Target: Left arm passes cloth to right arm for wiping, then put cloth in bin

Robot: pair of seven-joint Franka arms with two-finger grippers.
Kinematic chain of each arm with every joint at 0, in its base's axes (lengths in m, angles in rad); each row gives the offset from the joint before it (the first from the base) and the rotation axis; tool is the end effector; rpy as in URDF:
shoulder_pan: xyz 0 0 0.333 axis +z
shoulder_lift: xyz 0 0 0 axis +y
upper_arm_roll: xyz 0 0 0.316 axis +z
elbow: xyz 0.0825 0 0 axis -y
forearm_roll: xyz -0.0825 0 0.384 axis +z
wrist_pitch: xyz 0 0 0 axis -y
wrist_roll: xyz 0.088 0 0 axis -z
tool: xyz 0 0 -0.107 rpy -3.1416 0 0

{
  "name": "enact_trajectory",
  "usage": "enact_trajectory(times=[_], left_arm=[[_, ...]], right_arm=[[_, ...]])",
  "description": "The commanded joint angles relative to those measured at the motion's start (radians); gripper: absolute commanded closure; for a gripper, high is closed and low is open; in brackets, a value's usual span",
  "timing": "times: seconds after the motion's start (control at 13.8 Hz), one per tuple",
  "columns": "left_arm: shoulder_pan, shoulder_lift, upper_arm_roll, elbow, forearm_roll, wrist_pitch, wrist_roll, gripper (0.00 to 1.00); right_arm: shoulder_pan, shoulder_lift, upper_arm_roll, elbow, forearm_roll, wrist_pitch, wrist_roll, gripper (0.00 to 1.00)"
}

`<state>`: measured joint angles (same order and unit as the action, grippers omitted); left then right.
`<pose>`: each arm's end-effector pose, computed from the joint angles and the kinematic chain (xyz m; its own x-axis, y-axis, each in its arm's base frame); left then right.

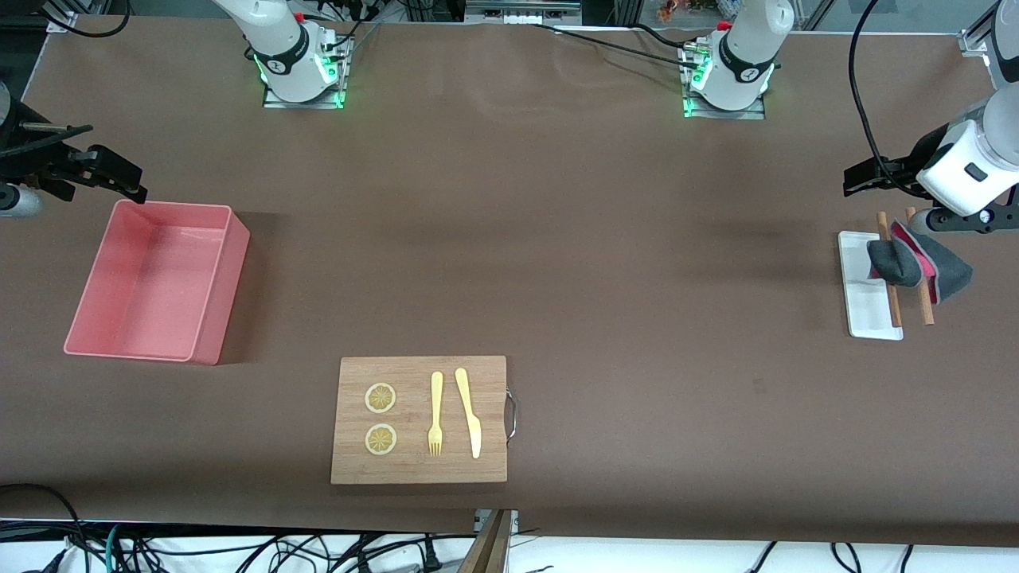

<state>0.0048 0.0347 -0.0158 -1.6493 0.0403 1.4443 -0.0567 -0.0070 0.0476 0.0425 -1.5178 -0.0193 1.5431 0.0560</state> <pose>0.5444 -0.0011 0.5598 0.9707 0.0509 -0.2347 0.0395 -0.9978 -0.0529 0.5663 0.0174 0.6204 0.9996 -0.0210 -0.0212 -0.0206 -0.9996 0.0185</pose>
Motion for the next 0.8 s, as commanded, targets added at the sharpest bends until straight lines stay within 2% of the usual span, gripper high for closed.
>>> enact_trajectory(times=[0.0, 0.51, 0.58, 0.73], left_arm=[[0.004, 0.001, -0.004, 0.014, -0.011, -0.018, -0.005, 0.00], [0.003, -0.021, -0.026, 0.019, -0.020, -0.010, -0.008, 0.00], [0.004, -0.030, -0.018, 0.020, -0.074, 0.004, -0.008, 0.00], [0.007, -0.032, -0.010, 0.020, -0.097, 0.030, 0.000, 0.00]], right_arm=[[-0.008, 0.014, 0.005, 0.028, -0.001, -0.008, -0.016, 0.00], [-0.008, 0.014, 0.004, 0.028, -0.001, -0.008, -0.016, 0.00], [-0.008, 0.014, 0.004, 0.028, -0.001, -0.008, -0.016, 0.00], [-0.008, 0.014, 0.004, 0.028, -0.001, -0.008, -0.016, 0.00]])
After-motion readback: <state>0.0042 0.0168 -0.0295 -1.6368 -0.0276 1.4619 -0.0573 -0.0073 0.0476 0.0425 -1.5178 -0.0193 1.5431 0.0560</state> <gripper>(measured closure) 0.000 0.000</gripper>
